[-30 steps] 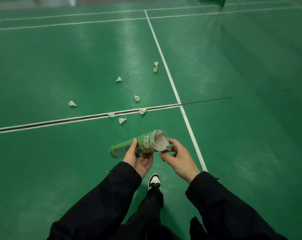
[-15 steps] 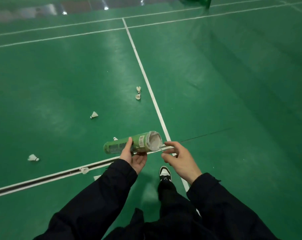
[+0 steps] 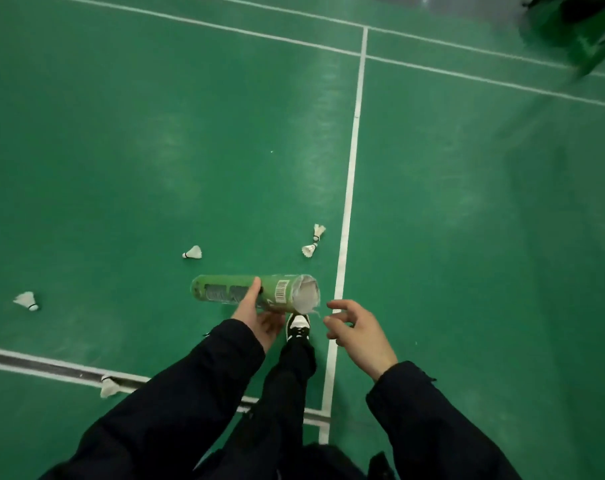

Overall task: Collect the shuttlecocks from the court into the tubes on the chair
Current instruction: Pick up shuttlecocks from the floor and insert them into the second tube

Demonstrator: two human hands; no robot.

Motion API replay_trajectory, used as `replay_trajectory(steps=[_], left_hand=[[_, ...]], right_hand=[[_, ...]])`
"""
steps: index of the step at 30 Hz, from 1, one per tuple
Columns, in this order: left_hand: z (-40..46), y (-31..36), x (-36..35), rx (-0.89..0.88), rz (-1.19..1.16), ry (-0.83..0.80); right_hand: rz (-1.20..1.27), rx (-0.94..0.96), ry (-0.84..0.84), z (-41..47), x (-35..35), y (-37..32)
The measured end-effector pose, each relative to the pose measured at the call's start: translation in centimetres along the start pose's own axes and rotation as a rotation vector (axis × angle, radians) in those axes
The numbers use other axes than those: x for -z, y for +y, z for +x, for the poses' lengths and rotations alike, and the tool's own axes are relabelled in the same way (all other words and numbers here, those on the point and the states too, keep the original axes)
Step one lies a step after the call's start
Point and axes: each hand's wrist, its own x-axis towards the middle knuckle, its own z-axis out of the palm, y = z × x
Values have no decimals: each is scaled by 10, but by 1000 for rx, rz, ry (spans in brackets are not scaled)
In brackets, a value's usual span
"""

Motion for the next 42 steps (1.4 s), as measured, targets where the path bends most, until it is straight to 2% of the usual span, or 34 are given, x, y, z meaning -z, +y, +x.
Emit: replay_trajectory(steps=[5,9,17,22,24,27,29,32,34,35,38,40,42], left_hand=[[151,41,-105,-22,-107,54],[283,62,-147,-90,-172,119],[570,64,-140,-294,-85,131],[690,74,-139,-396,-2,83],[721,82,-133,-433,11,55],[734,94,-120,-468,-1,64],[727,96,-105,-478,-23,120],[716,94,-84,-489,-113,190],[716,91,-77,-504,-211,206],[717,90,-76,-513,-249,201],[722,78,-72,-568,-336,163],[722,65,-70,-613,-370,146],[714,54,-61,-655,-416,172]], right_hand=[[-15,-64,21,195,53,5],[-106,-78,-8,358,73,44],[-380,47,-116,673,38,187],[-472,193,-60,812,6,262],[-423,198,-45,853,-3,281],[-392,106,-37,882,-11,300],[-371,112,5,876,-11,295],[76,233,62,838,-9,266],[298,392,17,803,-12,244],[330,478,-47,789,-18,237],[171,635,-263,773,-56,241],[36,706,-312,774,-80,249],[2,784,-405,767,-95,251]])
